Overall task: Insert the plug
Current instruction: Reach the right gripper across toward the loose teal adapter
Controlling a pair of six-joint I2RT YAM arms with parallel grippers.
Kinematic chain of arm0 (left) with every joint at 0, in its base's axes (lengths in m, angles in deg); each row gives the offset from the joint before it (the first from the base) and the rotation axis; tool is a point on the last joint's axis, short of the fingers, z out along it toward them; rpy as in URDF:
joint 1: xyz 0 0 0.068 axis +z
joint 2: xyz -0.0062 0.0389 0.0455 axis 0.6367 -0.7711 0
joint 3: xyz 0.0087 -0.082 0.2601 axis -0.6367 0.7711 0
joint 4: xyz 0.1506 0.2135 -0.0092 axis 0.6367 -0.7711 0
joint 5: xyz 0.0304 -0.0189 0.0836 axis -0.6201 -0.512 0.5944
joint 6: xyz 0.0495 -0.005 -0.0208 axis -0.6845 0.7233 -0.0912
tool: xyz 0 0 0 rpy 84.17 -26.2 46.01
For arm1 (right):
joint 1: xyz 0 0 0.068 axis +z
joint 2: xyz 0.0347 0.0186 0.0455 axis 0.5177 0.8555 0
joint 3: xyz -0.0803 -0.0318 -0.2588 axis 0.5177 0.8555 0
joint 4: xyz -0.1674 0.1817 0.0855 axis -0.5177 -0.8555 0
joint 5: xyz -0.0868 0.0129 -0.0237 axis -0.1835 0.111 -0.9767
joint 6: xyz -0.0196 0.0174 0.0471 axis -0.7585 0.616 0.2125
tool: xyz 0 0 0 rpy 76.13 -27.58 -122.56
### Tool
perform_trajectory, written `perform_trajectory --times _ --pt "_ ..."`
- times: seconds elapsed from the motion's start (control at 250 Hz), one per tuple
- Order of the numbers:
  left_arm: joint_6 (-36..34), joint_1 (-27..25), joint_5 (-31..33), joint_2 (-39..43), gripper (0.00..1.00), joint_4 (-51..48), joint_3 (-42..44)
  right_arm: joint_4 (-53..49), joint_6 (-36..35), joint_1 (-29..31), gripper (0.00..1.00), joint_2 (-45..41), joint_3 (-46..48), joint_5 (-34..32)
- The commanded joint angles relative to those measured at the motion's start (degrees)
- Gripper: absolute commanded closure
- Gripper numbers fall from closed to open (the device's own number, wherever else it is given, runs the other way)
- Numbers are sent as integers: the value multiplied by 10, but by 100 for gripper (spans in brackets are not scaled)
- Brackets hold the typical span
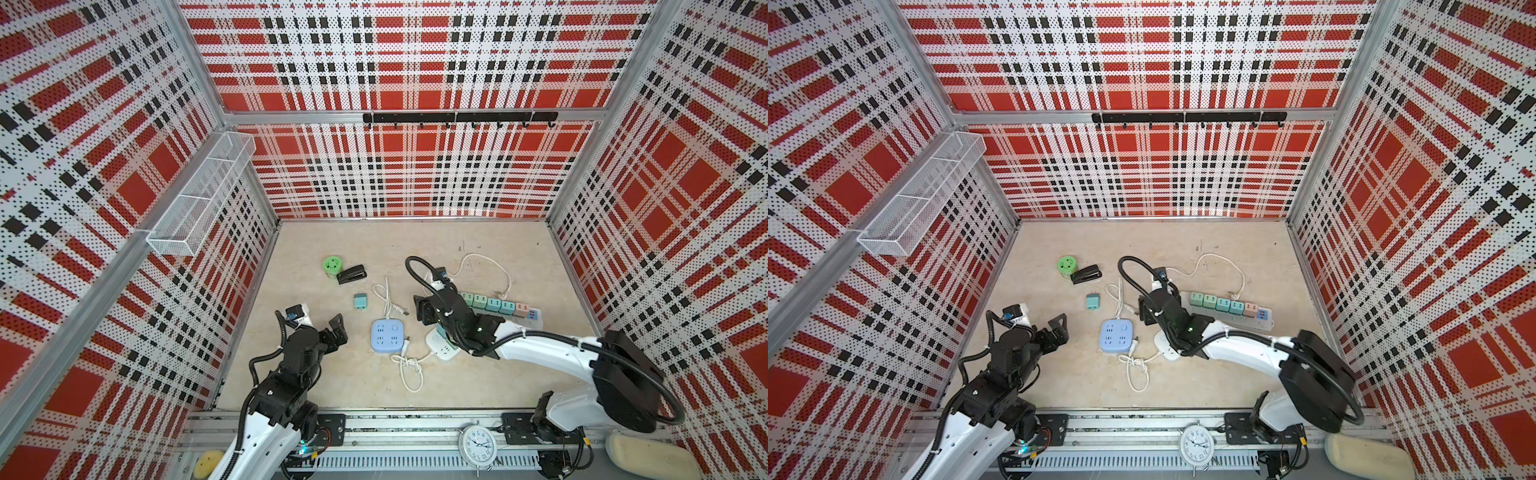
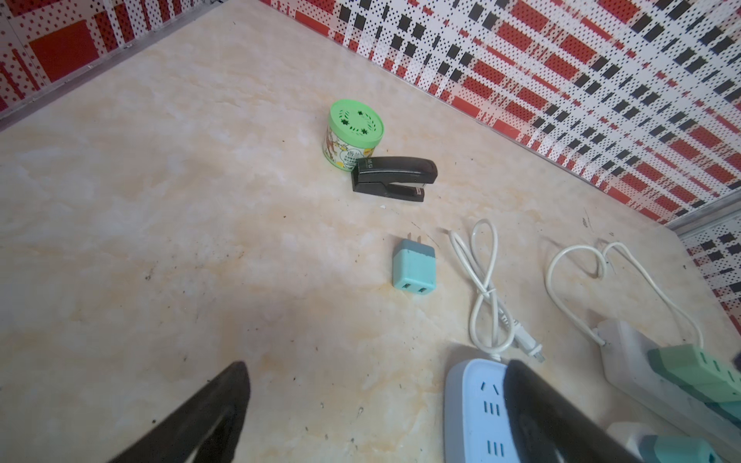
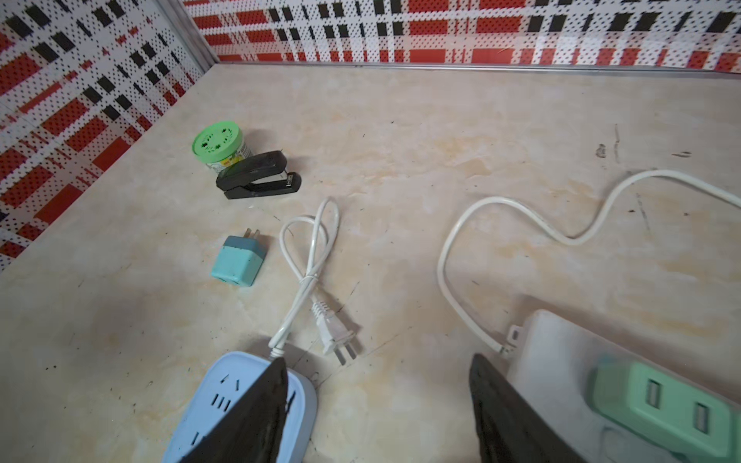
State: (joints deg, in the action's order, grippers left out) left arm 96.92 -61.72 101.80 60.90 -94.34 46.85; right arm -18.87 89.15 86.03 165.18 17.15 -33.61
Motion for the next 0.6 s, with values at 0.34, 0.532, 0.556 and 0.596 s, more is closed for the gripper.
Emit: perform_trajectory --times 0.34,0.532,0.556,0.596 --pt "15 4 23 8 1 -26 0 -100 22 19 39 255 -261 82" --pt "25 5 66 40 1 -59 -2 -119 23 32 39 337 -366 98" --pt "29 5 73 47 1 -63 -2 -122 23 35 39 346 -378 95" --pt "34 6 80 59 1 -69 -1 -126 23 38 39 360 -397 89"
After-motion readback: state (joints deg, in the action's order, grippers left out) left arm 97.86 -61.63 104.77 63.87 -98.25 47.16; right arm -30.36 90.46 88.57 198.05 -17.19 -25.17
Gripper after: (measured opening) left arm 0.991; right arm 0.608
